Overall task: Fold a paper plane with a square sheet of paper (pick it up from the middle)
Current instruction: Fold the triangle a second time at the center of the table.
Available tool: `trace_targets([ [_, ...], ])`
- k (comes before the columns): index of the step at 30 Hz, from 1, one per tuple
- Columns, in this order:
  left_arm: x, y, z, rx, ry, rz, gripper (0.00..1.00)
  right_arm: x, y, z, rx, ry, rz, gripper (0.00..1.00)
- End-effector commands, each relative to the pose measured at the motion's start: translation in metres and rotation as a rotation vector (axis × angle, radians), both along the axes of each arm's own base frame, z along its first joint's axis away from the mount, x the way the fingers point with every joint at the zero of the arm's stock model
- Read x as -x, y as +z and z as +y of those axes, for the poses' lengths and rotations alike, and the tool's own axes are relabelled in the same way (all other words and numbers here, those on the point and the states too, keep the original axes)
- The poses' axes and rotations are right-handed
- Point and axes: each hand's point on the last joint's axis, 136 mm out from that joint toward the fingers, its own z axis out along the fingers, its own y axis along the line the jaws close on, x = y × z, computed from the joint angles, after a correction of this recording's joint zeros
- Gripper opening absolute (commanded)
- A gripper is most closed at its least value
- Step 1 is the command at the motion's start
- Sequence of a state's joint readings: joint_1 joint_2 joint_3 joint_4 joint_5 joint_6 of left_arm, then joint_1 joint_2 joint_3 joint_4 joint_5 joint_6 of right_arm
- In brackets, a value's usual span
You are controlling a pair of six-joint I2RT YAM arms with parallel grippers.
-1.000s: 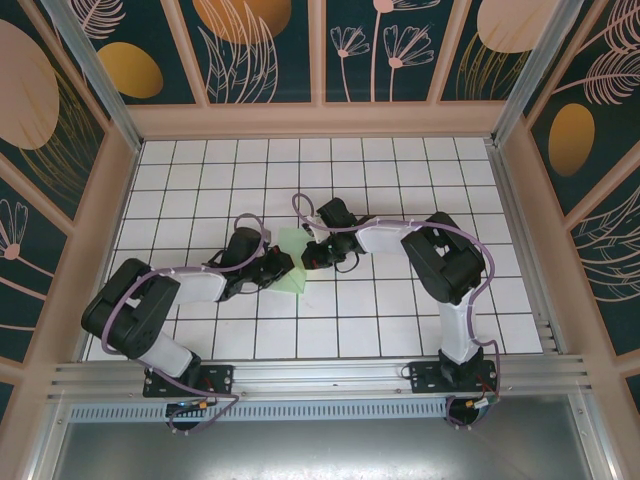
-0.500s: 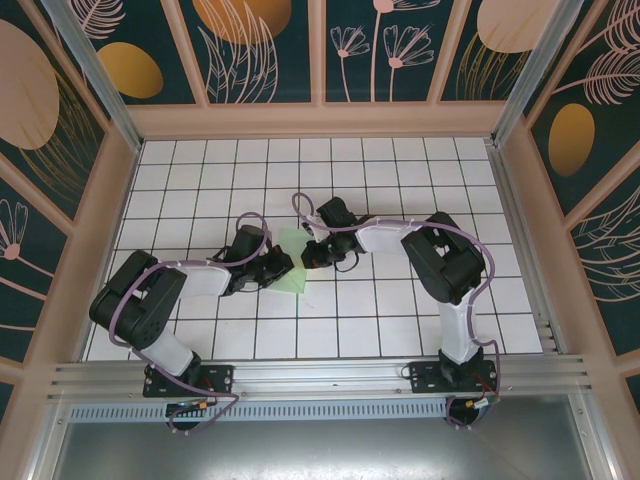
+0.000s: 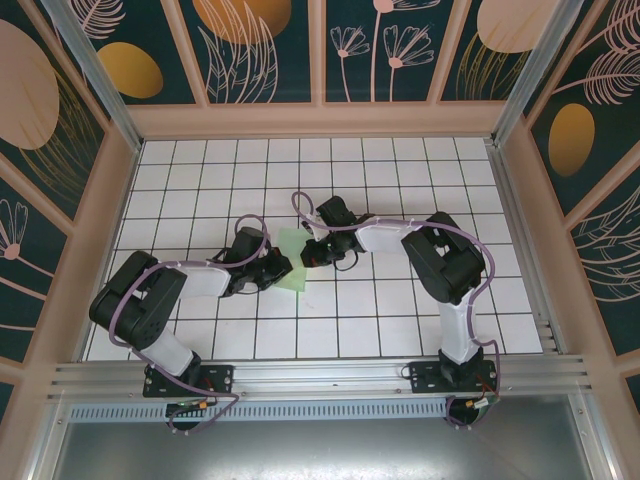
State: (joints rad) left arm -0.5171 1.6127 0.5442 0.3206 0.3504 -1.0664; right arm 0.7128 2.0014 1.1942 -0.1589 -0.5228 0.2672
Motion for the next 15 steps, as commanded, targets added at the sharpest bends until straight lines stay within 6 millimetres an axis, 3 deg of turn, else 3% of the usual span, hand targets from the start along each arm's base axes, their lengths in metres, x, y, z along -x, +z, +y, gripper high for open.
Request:
trace_targets([
  [1,0.006,-0.006,0.005,-0.035,-0.009,0.005,0.00,-0.006,0.003,0.001,0.003,0.005,-0.016,0.00],
  [8,0.009,-0.011,0.006,-0.042,-0.012,0.019,0.00,-0.006,0.001,-0.004,0.039,-0.012,0.002,0.09],
  [15,0.013,-0.015,0.013,-0.073,0.004,0.036,0.00,-0.019,0.039,-0.021,0.005,-0.139,-0.050,0.27],
])
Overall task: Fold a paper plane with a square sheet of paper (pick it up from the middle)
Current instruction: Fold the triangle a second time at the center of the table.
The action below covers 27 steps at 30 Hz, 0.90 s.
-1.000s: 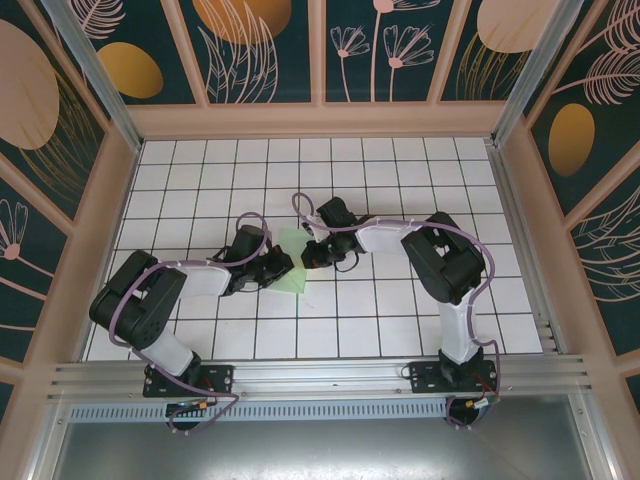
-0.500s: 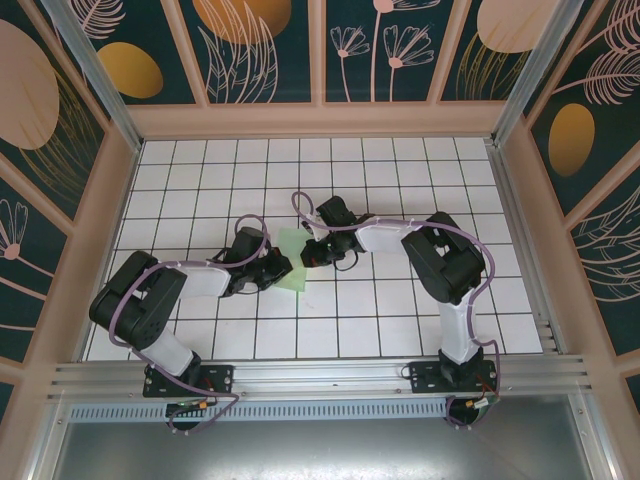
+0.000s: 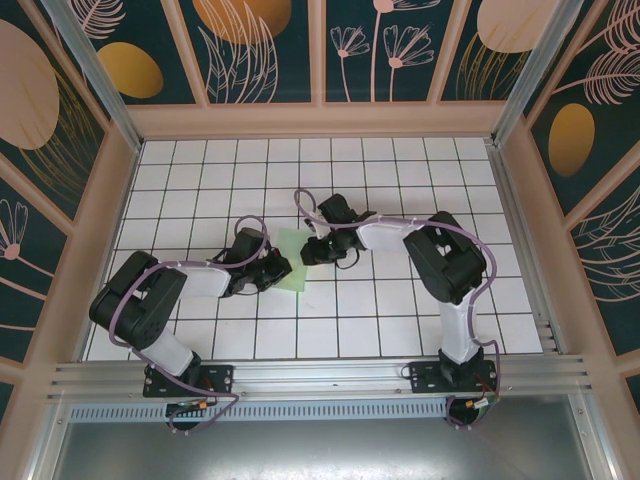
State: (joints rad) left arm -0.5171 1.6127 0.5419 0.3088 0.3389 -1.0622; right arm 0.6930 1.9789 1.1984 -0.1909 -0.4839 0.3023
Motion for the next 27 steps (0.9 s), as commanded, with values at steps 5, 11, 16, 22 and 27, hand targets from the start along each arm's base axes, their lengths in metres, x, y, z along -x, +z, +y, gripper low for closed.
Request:
trace_targets([
  [5,0.012,-0.014,0.011,-0.055,0.001,0.032,0.00,0.014,0.040,-0.007,-0.044,-0.081,-0.030,0.23],
  [11,0.012,-0.015,0.010,-0.055,0.001,0.033,0.00,0.048,0.034,0.016,-0.071,-0.027,0.033,0.04],
  [16,0.012,-0.016,0.011,-0.054,0.003,0.034,0.00,0.063,0.026,0.029,-0.079,0.008,0.078,0.00],
  [22,0.013,-0.016,0.012,-0.053,0.012,0.037,0.00,0.074,0.008,0.034,-0.039,0.029,0.115,0.00],
  [27,0.014,-0.017,0.012,-0.048,0.015,0.040,0.00,0.076,-0.002,0.030,-0.010,0.025,0.128,0.00],
])
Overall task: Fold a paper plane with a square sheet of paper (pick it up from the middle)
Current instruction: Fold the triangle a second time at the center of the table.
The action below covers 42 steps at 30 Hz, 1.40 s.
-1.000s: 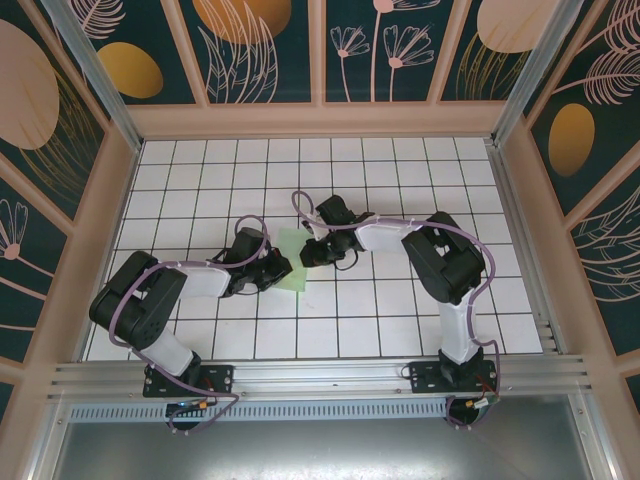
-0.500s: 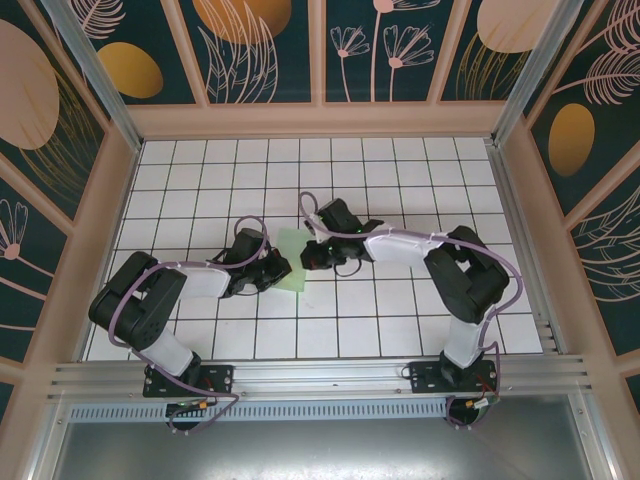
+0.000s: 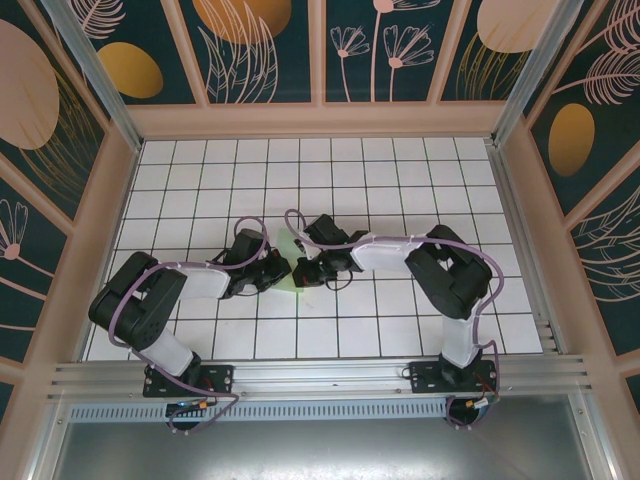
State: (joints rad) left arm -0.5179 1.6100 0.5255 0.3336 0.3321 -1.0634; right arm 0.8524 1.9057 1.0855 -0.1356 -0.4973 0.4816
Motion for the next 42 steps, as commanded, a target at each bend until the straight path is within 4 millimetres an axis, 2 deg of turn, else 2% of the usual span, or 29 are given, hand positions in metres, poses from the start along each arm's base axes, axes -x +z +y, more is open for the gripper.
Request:
trace_targets([
  [1,0.013,-0.016,0.011,-0.049,0.012,0.052,0.00,0.002,-0.005,0.001,0.012,-0.002,0.018,0.00],
  [18,0.016,-0.024,0.016,-0.075,0.029,0.078,0.00,0.017,-0.027,-0.021,0.106,-0.003,0.064,0.00],
  [24,0.017,-0.024,0.016,-0.075,0.027,0.078,0.00,0.026,-0.029,-0.025,0.117,0.006,0.085,0.00],
  [30,0.016,-0.024,0.014,-0.070,0.023,0.071,0.00,0.039,-0.030,-0.039,0.142,0.009,0.102,0.00],
  [34,0.015,-0.023,0.013,-0.064,0.016,0.065,0.00,0.045,-0.024,-0.044,0.137,0.014,0.103,0.00],
  [36,0.015,-0.022,0.012,-0.059,0.013,0.059,0.00,0.041,-0.017,-0.044,0.124,0.000,0.077,0.00],
  [42,0.012,-0.018,0.010,-0.031,0.021,0.038,0.00,0.009,0.018,-0.023,0.025,-0.097,-0.031,0.00],
])
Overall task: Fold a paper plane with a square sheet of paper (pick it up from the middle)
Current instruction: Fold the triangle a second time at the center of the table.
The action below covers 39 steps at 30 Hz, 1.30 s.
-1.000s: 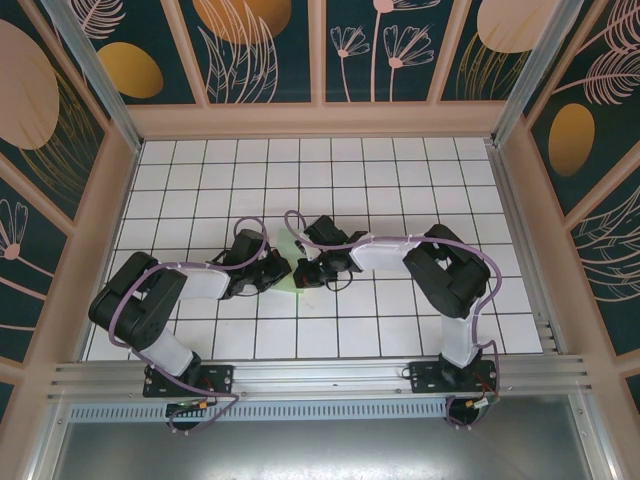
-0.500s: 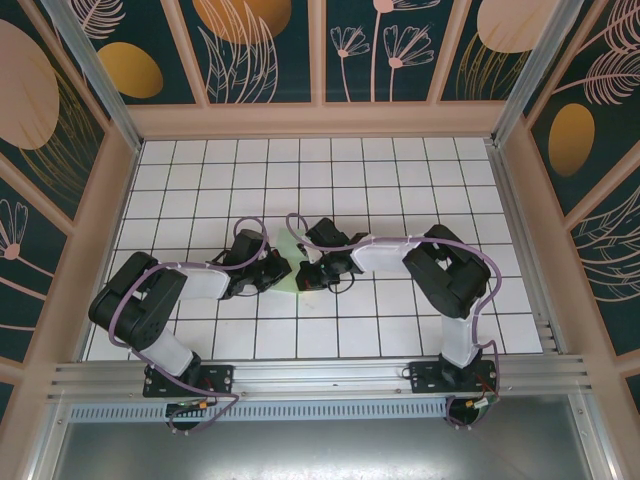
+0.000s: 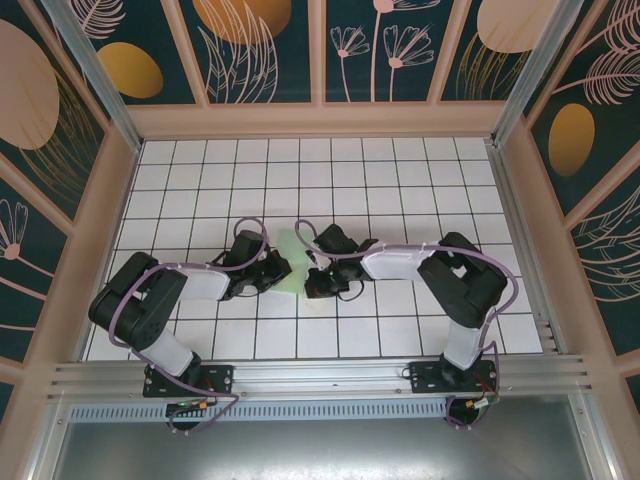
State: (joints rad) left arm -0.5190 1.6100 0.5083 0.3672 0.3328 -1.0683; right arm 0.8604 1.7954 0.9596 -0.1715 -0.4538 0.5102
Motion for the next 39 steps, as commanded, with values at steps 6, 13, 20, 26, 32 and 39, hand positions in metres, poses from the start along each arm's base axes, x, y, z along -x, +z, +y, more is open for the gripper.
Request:
trace_targets([
  [6,0.013,-0.018,0.007,-0.024,0.010,0.054,0.00,-0.035,0.028,0.024,-0.101,-0.159,-0.067,0.00],
  [13,0.017,-0.018,0.006,-0.030,-0.008,0.076,0.00,-0.036,0.023,0.033,-0.108,-0.151,-0.049,0.00],
  [20,0.016,-0.019,0.003,-0.012,-0.002,0.098,0.00,-0.025,0.002,0.034,-0.032,-0.143,0.004,0.00],
  [26,0.011,-0.013,0.000,-0.017,-0.002,0.095,0.00,-0.025,-0.011,0.020,0.051,-0.202,0.028,0.00],
  [32,0.008,-0.008,-0.002,-0.031,-0.039,0.060,0.00,-0.017,-0.026,0.004,0.104,-0.208,0.031,0.00],
  [39,-0.011,0.011,-0.004,-0.092,-0.151,-0.084,0.02,-0.009,-0.042,-0.015,0.172,-0.175,0.023,0.00],
])
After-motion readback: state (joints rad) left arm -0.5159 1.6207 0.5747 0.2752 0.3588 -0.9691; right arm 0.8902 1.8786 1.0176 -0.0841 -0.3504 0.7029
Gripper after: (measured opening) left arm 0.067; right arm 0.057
